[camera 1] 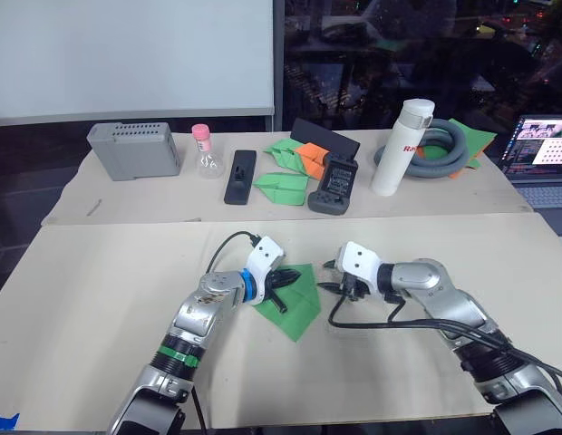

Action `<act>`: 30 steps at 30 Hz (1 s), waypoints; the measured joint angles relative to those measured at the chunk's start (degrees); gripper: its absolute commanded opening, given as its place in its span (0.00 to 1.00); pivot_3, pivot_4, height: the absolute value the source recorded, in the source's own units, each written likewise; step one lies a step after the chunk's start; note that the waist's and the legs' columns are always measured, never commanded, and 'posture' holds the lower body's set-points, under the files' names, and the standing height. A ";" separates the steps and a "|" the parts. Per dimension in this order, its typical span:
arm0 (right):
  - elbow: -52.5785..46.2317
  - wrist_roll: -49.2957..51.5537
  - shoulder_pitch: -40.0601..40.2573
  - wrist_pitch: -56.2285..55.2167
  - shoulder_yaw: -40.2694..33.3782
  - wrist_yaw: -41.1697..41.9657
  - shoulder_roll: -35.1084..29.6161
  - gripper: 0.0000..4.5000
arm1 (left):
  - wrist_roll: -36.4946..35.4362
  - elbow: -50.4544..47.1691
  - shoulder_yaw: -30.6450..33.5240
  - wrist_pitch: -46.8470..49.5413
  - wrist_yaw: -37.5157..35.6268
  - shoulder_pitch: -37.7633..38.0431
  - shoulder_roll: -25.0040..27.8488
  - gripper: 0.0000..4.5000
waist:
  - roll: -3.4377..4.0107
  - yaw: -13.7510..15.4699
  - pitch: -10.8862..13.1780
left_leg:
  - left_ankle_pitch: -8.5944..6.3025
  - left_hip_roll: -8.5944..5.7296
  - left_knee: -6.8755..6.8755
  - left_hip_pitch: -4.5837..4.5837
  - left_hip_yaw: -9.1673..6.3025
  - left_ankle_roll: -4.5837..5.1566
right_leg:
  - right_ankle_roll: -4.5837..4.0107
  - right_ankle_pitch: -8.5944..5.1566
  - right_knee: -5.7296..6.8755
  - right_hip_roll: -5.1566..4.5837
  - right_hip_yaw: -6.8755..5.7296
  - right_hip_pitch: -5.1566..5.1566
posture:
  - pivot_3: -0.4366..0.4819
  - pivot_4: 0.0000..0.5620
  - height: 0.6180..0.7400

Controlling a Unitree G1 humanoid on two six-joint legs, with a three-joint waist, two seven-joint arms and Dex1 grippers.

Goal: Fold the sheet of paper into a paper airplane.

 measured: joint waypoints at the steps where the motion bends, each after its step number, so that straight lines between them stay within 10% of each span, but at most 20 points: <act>1: 0.84 -1.12 0.00 -1.46 0.21 -0.28 0.01 0.51 | 0.00 0.00 -0.01 0.00 -0.02 0.00 -0.01 0.00 | 0.00 0.02 0.00 | 0.00 0.00 0.00 0.00 0.00 0.00 | 0.00 0.00 0.00 0.00 0.00 0.00 | 0.48 0.27 1.00; 30: 2.41 9.52 1.94 1.31 -9.27 4.72 8.95 0.51 | 0.02 -0.04 -0.07 0.04 -0.11 0.03 0.04 0.00 | 0.00 0.03 0.00 | 0.00 0.03 0.00 0.05 -0.01 -0.01 | 0.00 0.00 0.02 0.02 -0.01 0.13 | 0.48 0.27 1.00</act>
